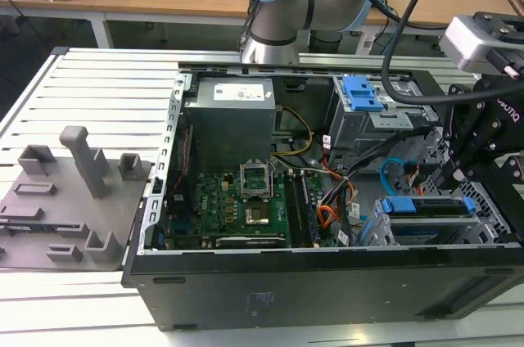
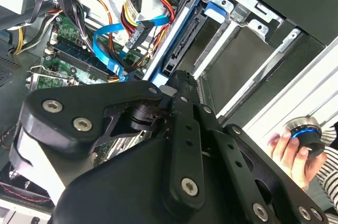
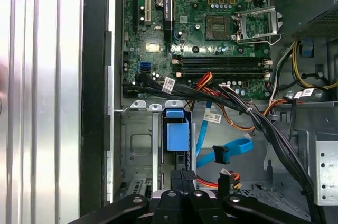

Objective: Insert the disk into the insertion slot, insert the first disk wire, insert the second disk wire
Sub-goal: 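Insert the first disk wire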

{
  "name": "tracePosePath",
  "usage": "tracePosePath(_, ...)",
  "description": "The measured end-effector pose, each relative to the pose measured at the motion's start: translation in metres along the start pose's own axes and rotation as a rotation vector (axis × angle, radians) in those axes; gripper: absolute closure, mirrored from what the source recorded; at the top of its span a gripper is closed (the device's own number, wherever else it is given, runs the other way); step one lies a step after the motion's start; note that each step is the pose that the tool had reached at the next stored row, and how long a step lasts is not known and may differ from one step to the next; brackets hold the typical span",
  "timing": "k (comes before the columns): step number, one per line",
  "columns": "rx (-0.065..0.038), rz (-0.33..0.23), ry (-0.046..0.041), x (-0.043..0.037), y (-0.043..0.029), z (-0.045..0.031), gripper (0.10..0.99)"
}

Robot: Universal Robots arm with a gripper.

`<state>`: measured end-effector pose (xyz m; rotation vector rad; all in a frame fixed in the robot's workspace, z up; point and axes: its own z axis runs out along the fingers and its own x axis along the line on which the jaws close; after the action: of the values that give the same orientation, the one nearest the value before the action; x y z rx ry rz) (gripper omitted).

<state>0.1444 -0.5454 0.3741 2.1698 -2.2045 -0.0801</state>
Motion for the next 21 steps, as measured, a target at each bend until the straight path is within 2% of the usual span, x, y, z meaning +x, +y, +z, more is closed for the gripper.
tracePosePath(5, 0.0, 0.0, 0.0, 0.0, 0.0007, -0.0096, 0.98)
tracePosePath(6, 0.0, 0.0, 0.0, 0.0, 0.0011, -0.0163, 0.98)
tracePosePath(7, 0.0, 0.0, 0.0001, 0.0, 0.0013, -0.0185, 0.98)
tracePosePath(14, 0.0, 0.0, 0.0, -0.0001, 0.0014, -0.0198, 0.973)
tracePosePath(15, 0.0, 0.0, 0.0, 0.0, 0.0014, -0.0198, 0.918)
tracePosePath(17, 0.0, 0.0, 0.0, 0.0, 0.0014, -0.0199, 0.918)
tracePosePath(18, 0.0, 0.0, 0.0001, 0.0, 0.0014, -0.0201, 0.729)
tracePosePath(19, 0.0, 0.0, 0.0, 0.0, 0.0014, -0.0202, 0.667)
tracePosePath(21, 0.0, 0.0, 0.0001, -0.0001, 0.0014, -0.0202, 0.667)
